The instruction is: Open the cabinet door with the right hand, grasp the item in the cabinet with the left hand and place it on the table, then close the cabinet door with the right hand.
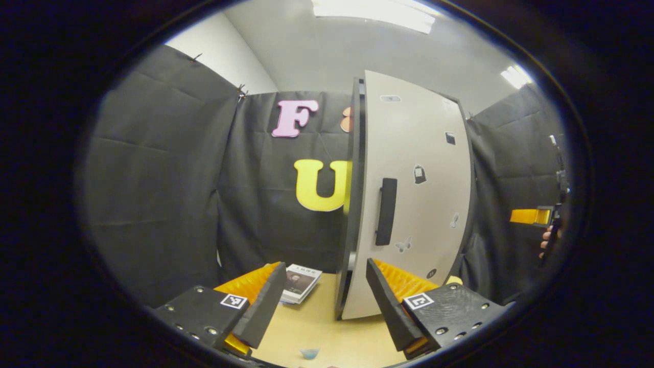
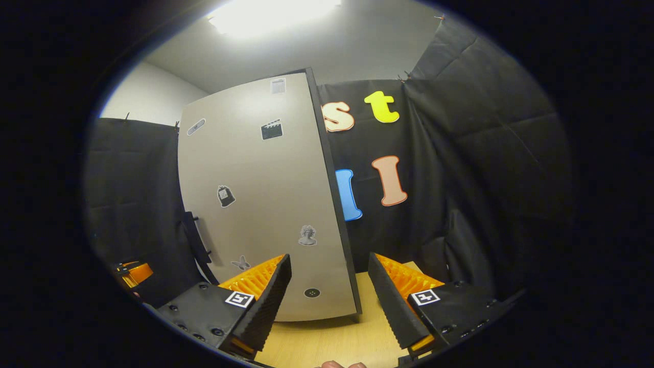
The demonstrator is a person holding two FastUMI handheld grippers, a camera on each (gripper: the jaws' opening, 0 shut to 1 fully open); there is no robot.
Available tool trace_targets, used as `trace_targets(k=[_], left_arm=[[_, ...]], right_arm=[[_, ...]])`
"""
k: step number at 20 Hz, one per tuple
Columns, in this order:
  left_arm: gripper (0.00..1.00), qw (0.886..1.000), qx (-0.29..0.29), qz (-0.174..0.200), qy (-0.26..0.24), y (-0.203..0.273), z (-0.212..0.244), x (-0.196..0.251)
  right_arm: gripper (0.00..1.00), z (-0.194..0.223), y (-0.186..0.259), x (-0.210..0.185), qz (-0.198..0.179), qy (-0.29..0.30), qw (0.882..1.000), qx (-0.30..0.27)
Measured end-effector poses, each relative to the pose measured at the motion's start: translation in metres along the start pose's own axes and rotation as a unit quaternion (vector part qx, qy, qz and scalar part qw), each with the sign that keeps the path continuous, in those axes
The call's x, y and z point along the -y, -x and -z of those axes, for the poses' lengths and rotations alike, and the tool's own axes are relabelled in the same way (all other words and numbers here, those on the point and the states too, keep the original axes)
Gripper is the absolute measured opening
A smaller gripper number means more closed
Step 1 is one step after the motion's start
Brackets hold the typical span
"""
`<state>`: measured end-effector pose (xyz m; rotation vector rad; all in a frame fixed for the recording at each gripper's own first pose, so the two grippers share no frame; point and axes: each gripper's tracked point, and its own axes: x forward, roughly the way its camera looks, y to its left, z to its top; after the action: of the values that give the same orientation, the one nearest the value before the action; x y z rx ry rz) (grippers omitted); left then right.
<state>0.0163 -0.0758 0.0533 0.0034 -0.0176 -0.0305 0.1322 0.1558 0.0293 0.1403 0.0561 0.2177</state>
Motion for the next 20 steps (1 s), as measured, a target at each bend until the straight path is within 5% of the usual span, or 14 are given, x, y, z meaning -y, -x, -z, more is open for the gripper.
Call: trace_targets(k=[9, 20], left_arm=[[0.95, 0.999, -0.009, 0.050, 0.001, -0.043, 0.015, -0.023], [0.95, 0.997, -0.014, 0.070, 0.026, -0.076, 0.025, -0.030]], right_arm=[[0.96, 0.025, -0.009, -0.018, 0.052, -0.012, 0.998, -0.023], [0.96, 0.018, 0.001, -0.013, 0.092, -0.021, 0.996, -0.005]])
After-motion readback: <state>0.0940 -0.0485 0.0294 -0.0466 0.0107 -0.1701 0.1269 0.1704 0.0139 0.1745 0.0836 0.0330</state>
